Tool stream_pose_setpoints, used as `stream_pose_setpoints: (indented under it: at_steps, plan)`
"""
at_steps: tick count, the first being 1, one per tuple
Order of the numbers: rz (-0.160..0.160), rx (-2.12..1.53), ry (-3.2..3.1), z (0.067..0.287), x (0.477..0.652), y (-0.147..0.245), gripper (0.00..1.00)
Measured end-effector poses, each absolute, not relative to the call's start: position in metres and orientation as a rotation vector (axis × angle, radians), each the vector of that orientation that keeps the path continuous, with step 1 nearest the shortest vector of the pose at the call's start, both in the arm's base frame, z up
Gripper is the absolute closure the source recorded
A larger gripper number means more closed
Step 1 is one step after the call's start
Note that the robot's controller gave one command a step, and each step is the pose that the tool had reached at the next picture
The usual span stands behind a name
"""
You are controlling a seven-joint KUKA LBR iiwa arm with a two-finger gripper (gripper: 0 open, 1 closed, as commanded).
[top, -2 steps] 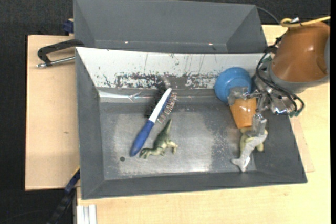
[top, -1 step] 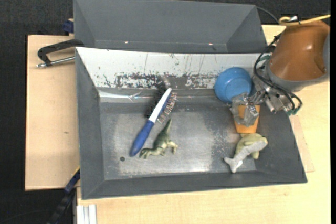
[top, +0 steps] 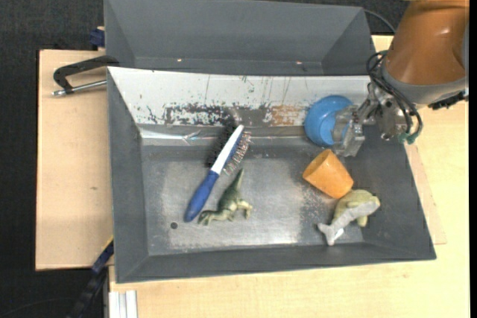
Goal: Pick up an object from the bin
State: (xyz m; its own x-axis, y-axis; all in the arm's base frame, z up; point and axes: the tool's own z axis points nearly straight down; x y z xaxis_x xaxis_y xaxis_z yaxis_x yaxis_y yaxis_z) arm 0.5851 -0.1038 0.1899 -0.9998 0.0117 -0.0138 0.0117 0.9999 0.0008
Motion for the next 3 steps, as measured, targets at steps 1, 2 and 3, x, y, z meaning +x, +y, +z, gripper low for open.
stream_pose_setpoints:
  at_steps: [1,2,3]
  plan:
    - [0.007,0.284,3.129,0.170,0.575,-0.022,1.00]
    - [0.002,0.291,3.127,0.171,0.576,-0.026,0.00]
    - [-0.004,0.210,3.140,0.112,0.525,-0.115,0.00]
